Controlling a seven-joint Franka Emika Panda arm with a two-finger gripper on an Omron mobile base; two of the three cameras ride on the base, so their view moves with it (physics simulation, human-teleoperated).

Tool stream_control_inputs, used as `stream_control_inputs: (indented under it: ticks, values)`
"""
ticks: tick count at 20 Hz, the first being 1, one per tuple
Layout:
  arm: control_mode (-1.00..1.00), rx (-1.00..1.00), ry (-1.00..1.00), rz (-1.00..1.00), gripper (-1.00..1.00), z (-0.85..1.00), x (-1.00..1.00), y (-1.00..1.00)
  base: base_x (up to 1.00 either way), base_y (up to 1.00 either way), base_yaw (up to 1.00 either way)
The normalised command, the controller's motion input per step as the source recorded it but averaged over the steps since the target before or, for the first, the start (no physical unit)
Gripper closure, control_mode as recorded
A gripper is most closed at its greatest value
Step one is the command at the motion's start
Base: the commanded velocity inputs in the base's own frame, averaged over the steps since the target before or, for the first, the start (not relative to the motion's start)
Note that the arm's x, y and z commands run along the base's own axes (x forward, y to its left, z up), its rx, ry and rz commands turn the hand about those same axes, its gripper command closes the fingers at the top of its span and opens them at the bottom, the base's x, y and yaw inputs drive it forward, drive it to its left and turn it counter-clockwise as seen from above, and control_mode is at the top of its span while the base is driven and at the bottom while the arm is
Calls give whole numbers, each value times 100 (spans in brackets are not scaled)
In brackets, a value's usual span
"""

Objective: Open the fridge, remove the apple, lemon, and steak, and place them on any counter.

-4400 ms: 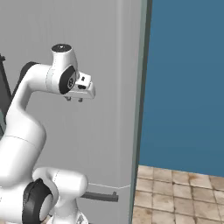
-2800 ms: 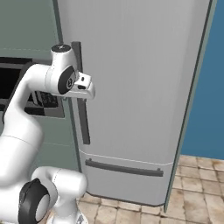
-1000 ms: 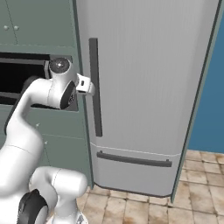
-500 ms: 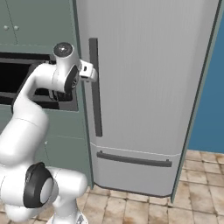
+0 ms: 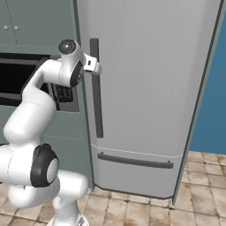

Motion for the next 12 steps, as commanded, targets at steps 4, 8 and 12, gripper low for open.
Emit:
stream_control_inputs:
  ticks: [4,8,12]
  values:
    - [-100,1,-5,-3,-100,0,57,0,0,0,0]
    - [-100,0,4,-3,-100,0,64,0,0,0,0]
    - [-100,0,0,-3,-100,-7,64,0,0,0,0]
